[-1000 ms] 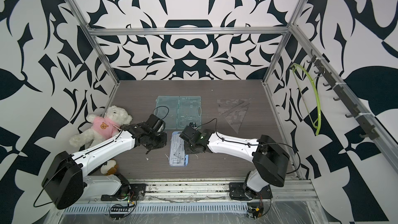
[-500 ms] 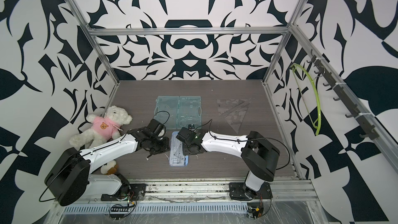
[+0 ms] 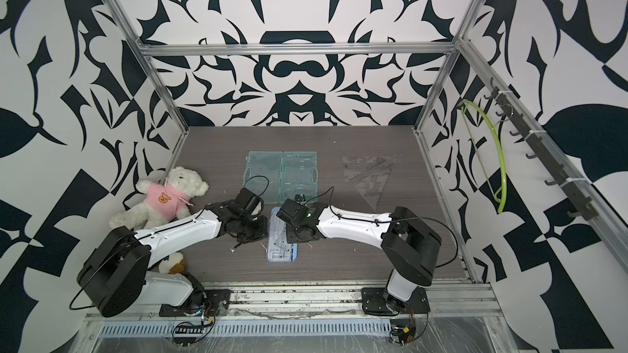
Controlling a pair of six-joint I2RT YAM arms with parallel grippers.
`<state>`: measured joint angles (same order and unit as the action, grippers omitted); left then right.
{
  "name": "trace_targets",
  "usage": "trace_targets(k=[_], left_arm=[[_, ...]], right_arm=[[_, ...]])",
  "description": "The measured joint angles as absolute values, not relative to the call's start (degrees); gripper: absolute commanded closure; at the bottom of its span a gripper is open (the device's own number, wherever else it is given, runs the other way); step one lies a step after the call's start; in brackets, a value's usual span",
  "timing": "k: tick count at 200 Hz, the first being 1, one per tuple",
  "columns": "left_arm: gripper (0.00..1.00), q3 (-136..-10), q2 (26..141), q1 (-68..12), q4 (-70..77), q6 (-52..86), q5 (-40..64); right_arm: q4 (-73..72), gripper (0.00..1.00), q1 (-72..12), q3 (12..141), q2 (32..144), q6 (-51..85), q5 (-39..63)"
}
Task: Open the ruler set and take out the ruler
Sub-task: Open the ruler set box at the center of the board.
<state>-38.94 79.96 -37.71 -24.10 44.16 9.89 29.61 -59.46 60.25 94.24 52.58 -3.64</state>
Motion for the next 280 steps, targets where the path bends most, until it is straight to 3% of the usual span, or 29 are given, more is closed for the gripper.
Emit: trace_targets(k=[280], left_arm=[[1.00,-38.54,80.25,-37.56,-23.79,45.21,8.75]], right_arm=[[31.66,1.00,-61.65,58.96,99.11,53.08,-5.56]])
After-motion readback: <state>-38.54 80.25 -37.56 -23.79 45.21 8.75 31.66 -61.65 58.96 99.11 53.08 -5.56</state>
